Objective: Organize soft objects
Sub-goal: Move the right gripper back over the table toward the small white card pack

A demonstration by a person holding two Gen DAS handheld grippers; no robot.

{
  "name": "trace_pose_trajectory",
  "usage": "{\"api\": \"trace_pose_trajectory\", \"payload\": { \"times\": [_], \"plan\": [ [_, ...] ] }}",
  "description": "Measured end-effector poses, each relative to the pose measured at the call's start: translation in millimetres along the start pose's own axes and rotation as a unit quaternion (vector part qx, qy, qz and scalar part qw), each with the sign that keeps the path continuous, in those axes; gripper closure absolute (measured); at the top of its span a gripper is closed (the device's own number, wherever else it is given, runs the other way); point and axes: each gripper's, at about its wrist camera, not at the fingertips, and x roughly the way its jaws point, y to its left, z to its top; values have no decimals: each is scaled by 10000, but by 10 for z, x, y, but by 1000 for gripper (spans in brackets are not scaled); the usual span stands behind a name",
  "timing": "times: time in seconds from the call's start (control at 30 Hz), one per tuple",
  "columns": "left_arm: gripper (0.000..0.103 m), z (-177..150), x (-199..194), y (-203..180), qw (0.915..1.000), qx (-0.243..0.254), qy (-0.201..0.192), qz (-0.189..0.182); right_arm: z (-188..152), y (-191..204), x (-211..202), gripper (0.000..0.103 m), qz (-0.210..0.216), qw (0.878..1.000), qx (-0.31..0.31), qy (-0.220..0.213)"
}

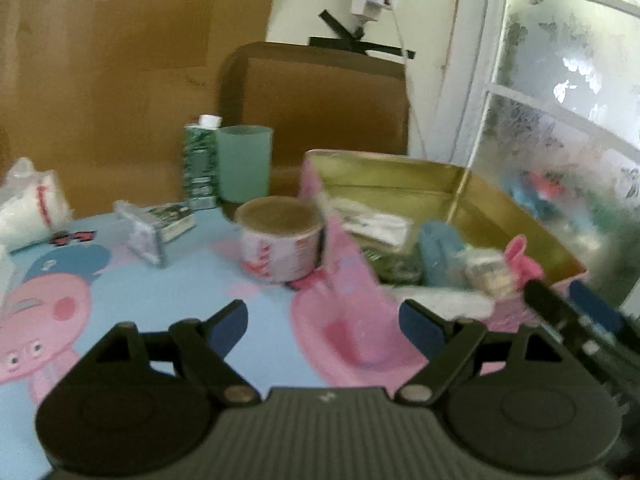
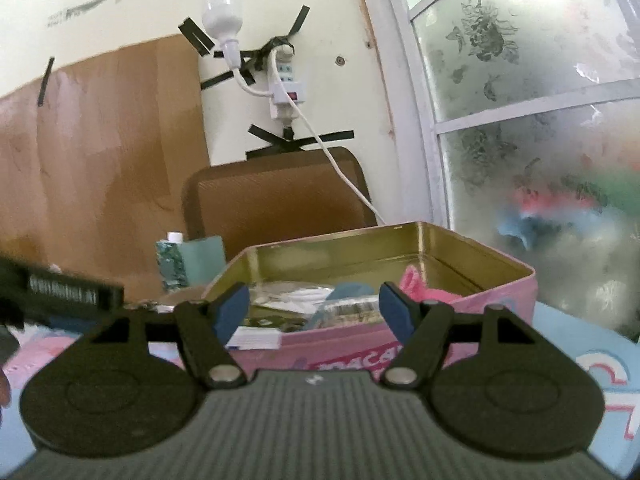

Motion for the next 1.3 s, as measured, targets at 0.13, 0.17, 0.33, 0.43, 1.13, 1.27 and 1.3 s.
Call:
{"api": "trace_pose_trajectory", "payload": {
  "times": [0.13,0.17,0.33,0.43,1.13,1.27,1.3],
  "plan": [
    [17,-154,-63,195,9996,-42,58,261,-33,113,-61,29,188,9998,46,94],
    [17,-186,-72,251,9995,-67,70,308,-40,150,-59,29,222,9997,39,134],
    [17,-327,-143,522,9979,-147,72,626,-86,337,-48,29,413,9986,-32,328],
    [17,-379,-172,665,9970,-214,71,742,-104,458,-43,29,515,9978,-131,394],
    [9,-666,-22,463,9955,559,-89,754,-257,438,-79,29,-93,9989,119,448],
    [9,-674,-14,424,9945,662,-74,803,-288,436,-63,29,-74,9986,130,502],
    [9,-676,-13,429,9946,665,-67,796,-292,436,-61,29,-67,9985,123,523]
  ]
}}
